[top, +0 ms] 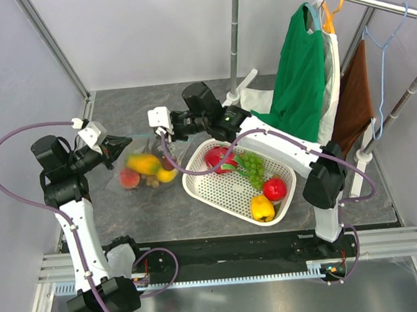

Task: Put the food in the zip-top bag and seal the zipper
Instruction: Zip the zipper food storage bag at the center of the board.

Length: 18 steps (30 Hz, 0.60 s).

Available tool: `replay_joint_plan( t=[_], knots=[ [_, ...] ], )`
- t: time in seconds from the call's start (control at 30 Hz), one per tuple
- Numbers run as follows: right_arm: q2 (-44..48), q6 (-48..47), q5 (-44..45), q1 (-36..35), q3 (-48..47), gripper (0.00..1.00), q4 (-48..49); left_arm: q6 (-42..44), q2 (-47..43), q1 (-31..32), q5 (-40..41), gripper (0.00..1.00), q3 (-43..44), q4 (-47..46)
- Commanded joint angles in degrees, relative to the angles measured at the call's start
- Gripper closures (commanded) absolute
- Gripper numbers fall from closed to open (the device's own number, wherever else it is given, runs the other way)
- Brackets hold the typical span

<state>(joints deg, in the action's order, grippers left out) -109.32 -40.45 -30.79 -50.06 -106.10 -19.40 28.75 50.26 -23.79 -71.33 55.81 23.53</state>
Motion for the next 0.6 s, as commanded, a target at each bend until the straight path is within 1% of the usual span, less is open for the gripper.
replay_joint_plan(
  t=[0.0,0.07,0.37,0.57],
  knots=[
    [2.6,-0.5,4.4,3.5,1.5,1.00,-5.8,-12.7,0.0,-1.4,5.5,0.98,1.5,-14.8],
    [3.4,-0.6,4.6,4.2,2.6,1.00,-6.0,-14.2,0.4,-1.3,7.6,0.98,1.3,-15.9],
    [6.1,-1.0,4.9,7.4,6.1,1.00,-8.6,-14.4,1.2,-1.6,14.9,0.98,0.9,-16.5],
    [6.9,-2.1,4.8,9.1,8.0,1.00,-10.6,-14.6,2.1,-1.6,17.6,0.98,1.3,-16.1]
  ],
)
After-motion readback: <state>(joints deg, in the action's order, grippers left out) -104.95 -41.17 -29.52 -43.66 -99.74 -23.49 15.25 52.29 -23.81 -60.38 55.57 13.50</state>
